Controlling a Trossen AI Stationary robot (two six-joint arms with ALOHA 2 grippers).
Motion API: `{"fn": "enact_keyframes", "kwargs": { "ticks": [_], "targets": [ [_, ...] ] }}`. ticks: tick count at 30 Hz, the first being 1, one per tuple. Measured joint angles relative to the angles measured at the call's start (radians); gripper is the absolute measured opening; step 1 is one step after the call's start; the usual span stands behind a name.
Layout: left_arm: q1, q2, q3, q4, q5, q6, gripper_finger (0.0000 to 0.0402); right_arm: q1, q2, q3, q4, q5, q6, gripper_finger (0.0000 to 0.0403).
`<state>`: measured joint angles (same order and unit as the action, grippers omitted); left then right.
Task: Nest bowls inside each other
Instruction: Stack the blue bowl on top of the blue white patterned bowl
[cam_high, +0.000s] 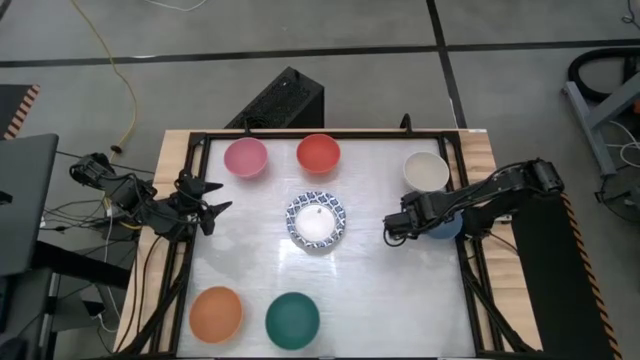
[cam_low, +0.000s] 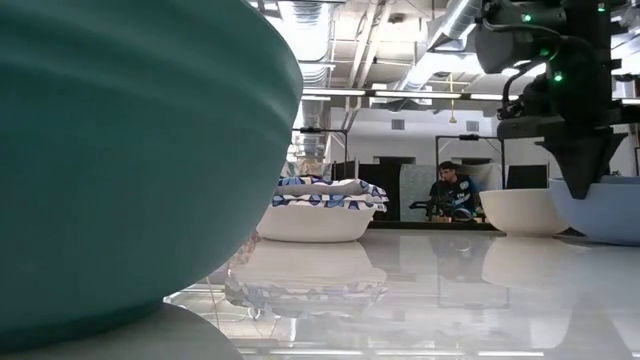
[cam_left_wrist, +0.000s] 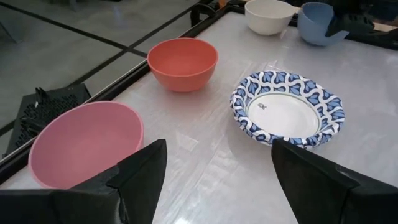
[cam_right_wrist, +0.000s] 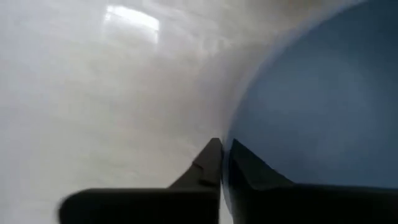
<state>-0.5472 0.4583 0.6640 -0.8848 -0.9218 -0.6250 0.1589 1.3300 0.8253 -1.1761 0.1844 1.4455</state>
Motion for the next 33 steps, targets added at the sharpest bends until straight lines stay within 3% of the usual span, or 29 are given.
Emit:
{"fn": "enact_keyframes", "kwargs": {
  "ticks": [13, 19, 27, 33],
  "targets": [
    [0.000, 0.000, 0.000, 0.000, 0.000, 0.000, 0.0279, 0.010, -0.001, -0.001, 0.198, -0.031, -0.076, 0.0006],
    [0.000, 0.000, 0.000, 0.000, 0.000, 0.000, 0.0279, 0.059, -0.002, 0.000, 0.318, 0.018, -0.119, 0.0007],
    [0.000, 0.000, 0.000, 0.000, 0.000, 0.000, 0.0279, 0.127, -0.002, -0.001, 0.350, 0.087, -0.126, 0.0007],
    [0.000, 0.000, 0.000, 0.000, 0.000, 0.000, 0.0279, 0.145, -0.001, -0.001, 0.438, 0.102, -0.265, 0.0007]
  ]
}}
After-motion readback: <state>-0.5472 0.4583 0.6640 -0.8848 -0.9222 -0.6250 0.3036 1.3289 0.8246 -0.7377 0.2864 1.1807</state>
